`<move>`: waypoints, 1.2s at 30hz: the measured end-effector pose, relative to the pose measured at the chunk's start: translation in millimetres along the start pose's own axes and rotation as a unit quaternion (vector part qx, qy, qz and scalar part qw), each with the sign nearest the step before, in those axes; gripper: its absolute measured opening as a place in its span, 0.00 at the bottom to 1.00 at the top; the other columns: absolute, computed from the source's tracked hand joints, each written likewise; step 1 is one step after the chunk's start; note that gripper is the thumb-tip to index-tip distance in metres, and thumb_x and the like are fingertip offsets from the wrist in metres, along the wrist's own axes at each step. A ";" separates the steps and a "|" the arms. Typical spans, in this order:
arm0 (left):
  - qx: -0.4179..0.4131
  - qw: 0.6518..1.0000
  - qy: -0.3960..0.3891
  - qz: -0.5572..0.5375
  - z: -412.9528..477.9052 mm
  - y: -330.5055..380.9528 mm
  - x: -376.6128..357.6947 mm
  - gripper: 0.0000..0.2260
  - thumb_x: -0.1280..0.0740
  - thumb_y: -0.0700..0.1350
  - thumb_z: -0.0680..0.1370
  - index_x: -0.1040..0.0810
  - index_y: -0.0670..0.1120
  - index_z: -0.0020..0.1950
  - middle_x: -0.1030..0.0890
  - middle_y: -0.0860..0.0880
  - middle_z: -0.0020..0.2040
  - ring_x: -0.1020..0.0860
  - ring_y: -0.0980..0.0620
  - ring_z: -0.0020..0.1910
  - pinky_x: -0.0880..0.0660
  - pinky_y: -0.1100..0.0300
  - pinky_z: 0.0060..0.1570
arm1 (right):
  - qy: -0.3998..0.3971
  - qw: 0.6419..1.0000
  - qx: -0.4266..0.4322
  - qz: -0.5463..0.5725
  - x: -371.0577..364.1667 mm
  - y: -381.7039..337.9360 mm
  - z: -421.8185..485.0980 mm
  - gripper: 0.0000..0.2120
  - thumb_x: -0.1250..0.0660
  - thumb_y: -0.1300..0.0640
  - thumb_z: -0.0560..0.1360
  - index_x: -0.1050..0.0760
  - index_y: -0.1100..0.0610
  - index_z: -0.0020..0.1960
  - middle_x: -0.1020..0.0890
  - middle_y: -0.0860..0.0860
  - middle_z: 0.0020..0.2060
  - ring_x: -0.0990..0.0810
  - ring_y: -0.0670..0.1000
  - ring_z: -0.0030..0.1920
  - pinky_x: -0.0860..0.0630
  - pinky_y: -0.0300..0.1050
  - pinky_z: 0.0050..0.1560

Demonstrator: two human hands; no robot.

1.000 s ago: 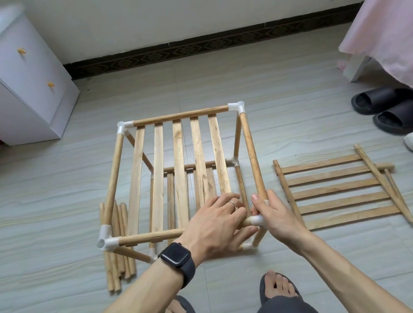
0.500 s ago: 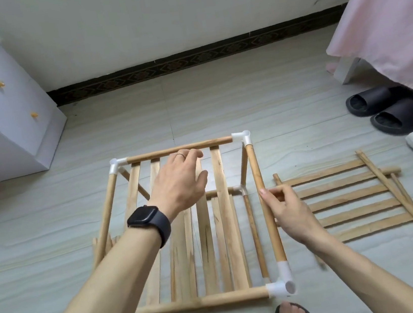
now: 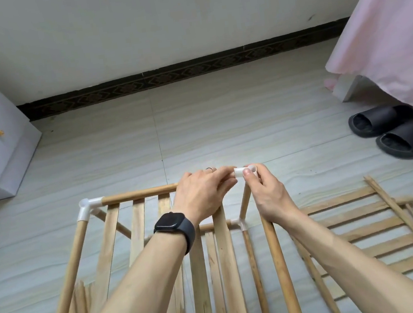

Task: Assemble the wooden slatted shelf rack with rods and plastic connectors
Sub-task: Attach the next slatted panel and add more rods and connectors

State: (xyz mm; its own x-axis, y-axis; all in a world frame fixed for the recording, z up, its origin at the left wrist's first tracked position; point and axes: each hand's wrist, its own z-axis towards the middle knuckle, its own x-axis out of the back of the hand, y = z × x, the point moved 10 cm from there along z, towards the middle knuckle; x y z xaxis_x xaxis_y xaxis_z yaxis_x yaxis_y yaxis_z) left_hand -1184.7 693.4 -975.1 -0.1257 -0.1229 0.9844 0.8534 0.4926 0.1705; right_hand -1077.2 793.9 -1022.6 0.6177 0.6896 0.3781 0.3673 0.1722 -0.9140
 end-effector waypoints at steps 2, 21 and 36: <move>-0.010 1.000 0.018 0.005 0.7 2.5 0.4 0.18 0.48 0.63 0.84 0.33 0.64 0.73 0.19 0.55 0.54 0.20 0.48 0.54 0.35 0.54 0.46 | 0.002 1.000 0.008 -0.009 3.3 -0.8 2.9 0.10 0.42 0.47 0.85 0.25 0.49 0.52 0.30 0.43 0.33 0.31 0.40 0.31 0.33 0.34 0.35; -0.006 0.998 0.061 0.013 -5.7 -3.1 4.6 0.18 0.49 0.63 0.83 0.30 0.64 0.70 0.19 0.54 0.49 0.19 0.47 0.46 0.38 0.56 0.38 | -0.059 0.997 0.004 -0.050 -7.1 -8.2 0.9 0.19 0.46 0.45 0.85 0.32 0.46 0.74 0.25 0.40 0.46 0.26 0.46 0.50 0.34 0.41 0.52; -0.046 0.997 0.053 0.025 -5.6 0.0 4.5 0.15 0.45 0.62 0.83 0.29 0.57 0.64 0.19 0.54 0.48 0.20 0.43 0.41 0.41 0.58 0.31 | -0.093 0.988 0.027 -0.118 -14.8 -12.3 -1.7 0.16 0.47 0.46 0.86 0.32 0.48 0.70 0.24 0.43 0.43 0.24 0.52 0.51 0.34 0.45 0.51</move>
State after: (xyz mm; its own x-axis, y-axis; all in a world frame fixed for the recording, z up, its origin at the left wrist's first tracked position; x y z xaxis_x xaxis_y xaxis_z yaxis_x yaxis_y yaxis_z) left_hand -1182.4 688.1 -971.0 -0.0328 -0.1931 0.9806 0.9010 0.4189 0.1126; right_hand -1089.7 780.3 -1016.7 0.3793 0.7420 0.5528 0.4446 0.3778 -0.8122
